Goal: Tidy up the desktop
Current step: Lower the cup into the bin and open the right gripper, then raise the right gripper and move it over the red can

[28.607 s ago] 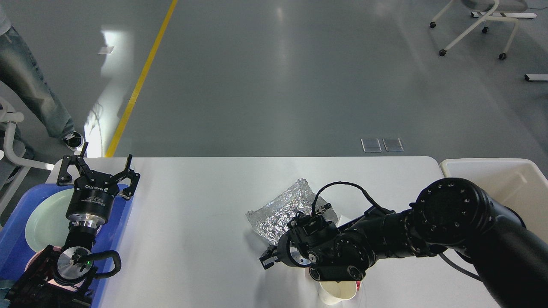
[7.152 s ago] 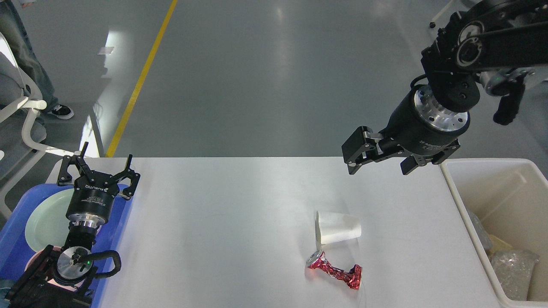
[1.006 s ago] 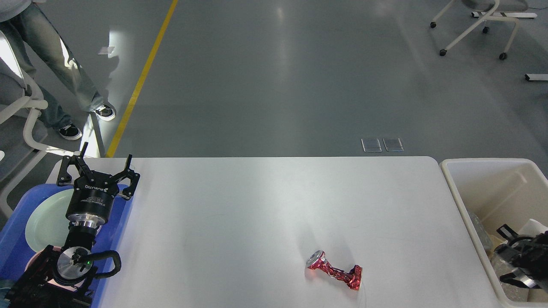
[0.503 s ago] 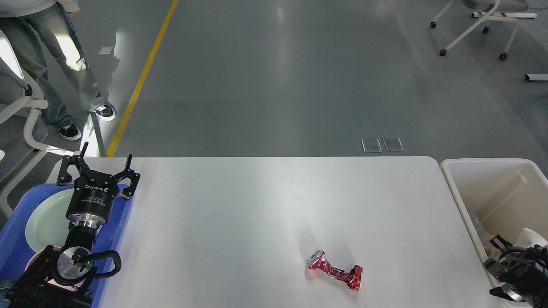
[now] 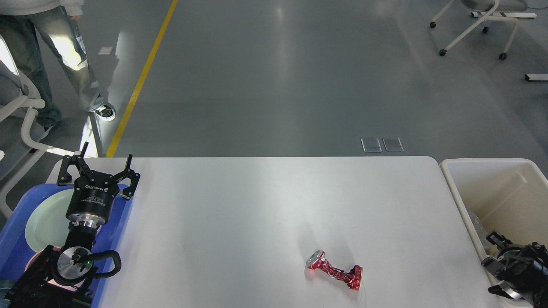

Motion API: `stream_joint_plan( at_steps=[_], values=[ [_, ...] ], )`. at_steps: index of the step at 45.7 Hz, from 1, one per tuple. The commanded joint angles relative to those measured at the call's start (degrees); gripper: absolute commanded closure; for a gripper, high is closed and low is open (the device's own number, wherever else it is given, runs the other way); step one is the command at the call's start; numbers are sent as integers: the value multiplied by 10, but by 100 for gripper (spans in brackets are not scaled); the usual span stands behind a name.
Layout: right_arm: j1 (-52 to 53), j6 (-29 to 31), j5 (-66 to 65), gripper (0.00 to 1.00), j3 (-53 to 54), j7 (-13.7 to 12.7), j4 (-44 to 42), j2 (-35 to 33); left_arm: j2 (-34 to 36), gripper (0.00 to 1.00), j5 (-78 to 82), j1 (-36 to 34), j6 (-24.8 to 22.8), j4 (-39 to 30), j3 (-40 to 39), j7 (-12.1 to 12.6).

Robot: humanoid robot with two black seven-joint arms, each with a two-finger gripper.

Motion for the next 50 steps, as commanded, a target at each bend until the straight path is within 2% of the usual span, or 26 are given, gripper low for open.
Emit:
stream_joint_plan(
  at_steps=[1,6,18,26,31,35,42,50],
  values=[
    [5,2,0,0,0,0,2,-2,0,3,0,0,0,0,0,-1],
    [40,34,-4,0,-10,-1,39,-14,0,3,0,0,0,0,0,0],
    [227,147,-114,0,-36,-6,195,-130,0,3,0,0,0,0,0,0],
    [380,291,-212,0,-54,-8,279,-180,0,3,0,0,0,0,0,0],
    [495,400,-230,0,-115,-8,312,-176,0,3,0,0,0,0,0,0],
    [581,461,-225,0,-167,-8,349,-162,0,3,0,0,0,0,0,0],
    [730,506,-224,0,-230,-8,463,-140,0,3,0,0,0,0,0,0],
    [903,545,-207,0,-286,-10,627,-61,0,3,0,0,0,0,0,0]
  ],
)
